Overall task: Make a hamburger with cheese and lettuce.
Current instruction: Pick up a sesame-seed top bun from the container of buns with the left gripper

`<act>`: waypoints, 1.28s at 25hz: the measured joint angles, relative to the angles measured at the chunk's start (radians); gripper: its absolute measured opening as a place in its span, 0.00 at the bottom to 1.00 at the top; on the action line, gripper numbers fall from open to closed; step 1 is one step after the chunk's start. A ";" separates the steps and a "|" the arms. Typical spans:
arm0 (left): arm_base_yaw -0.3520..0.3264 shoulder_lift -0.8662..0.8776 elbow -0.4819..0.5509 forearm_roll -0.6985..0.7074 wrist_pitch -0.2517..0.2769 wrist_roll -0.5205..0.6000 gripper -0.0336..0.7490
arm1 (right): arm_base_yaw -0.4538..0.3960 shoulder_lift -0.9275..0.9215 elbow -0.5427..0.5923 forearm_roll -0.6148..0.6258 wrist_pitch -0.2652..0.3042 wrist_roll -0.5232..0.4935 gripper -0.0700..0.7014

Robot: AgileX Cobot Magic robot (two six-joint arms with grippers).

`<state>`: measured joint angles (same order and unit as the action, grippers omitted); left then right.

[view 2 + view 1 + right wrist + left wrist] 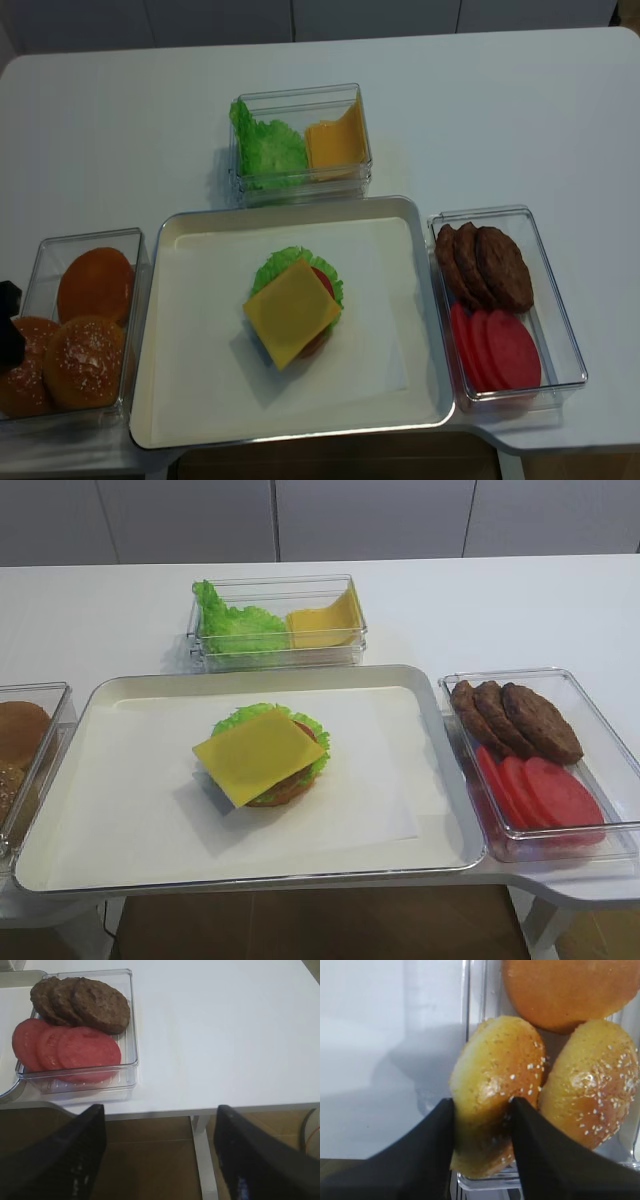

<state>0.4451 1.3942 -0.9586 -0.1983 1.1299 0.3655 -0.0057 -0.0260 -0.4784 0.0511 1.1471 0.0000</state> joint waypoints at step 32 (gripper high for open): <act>0.002 -0.052 -0.047 -0.041 0.020 0.004 0.17 | 0.000 0.000 0.000 0.000 0.000 0.000 0.75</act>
<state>0.4473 1.3420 -1.0057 -0.2397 1.1501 0.3695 -0.0057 -0.0260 -0.4784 0.0511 1.1471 0.0000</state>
